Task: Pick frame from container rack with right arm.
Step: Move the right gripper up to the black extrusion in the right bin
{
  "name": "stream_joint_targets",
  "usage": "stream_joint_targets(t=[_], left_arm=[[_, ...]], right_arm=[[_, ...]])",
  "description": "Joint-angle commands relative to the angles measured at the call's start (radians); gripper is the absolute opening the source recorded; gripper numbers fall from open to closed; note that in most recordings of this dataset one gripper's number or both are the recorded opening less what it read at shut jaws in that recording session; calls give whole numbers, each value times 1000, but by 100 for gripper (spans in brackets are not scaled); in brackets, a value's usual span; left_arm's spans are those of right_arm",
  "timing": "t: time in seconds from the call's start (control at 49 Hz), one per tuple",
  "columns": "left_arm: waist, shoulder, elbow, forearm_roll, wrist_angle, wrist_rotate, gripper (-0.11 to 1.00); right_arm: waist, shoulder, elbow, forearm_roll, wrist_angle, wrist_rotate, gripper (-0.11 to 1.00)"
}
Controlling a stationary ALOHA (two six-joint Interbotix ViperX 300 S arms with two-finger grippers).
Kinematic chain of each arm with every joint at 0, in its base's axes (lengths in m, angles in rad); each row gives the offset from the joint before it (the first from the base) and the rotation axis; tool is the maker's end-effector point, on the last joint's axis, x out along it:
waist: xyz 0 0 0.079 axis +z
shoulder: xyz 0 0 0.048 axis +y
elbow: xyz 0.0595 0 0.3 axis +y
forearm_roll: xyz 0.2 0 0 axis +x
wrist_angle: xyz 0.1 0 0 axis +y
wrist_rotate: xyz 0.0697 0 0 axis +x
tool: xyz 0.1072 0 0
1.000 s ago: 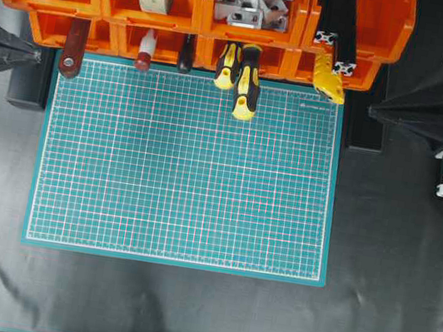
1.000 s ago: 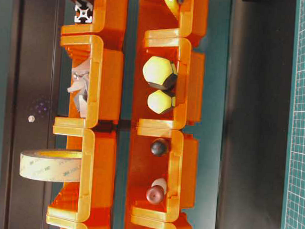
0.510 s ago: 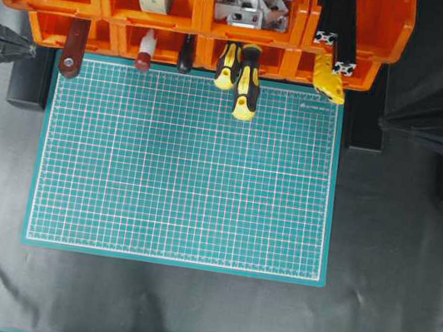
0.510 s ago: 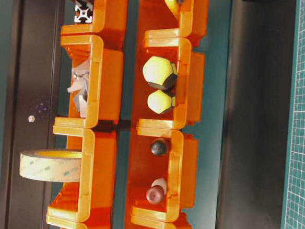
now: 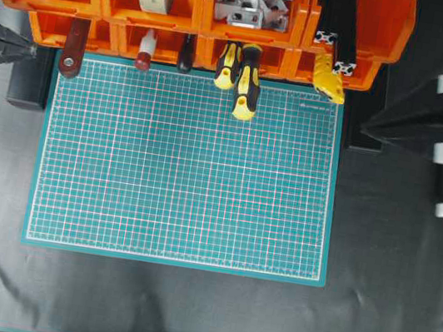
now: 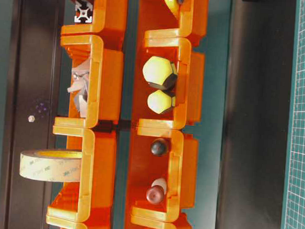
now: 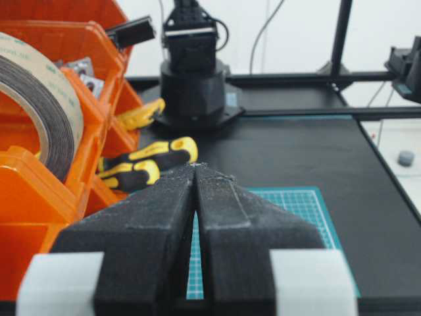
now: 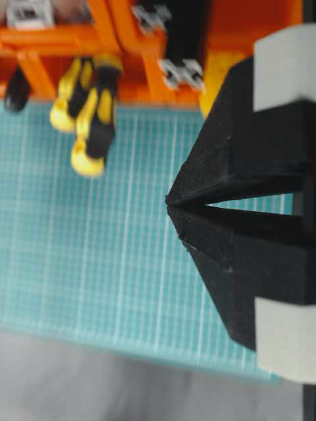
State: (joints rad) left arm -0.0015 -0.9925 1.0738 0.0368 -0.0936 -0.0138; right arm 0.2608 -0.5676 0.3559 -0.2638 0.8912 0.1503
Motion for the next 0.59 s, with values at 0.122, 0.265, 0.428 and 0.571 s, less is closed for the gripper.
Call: stream_joint_targets(t=[0.122, 0.265, 0.428, 0.571], left_arm=[[-3, 9, -28, 3, -5, -3, 0], [-3, 9, -28, 3, -6, -3, 0], [-8, 9, -28, 3, -6, -3, 0], [-8, 11, -26, 3, -6, -3, 0]], right_arm=[[130, 95, -86, -298, 190, 84, 0], [239, 150, -54, -537, 299, 164, 0], [351, 218, -12, -765, 422, 235, 0], [383, 253, -3, -825, 508, 250, 1]])
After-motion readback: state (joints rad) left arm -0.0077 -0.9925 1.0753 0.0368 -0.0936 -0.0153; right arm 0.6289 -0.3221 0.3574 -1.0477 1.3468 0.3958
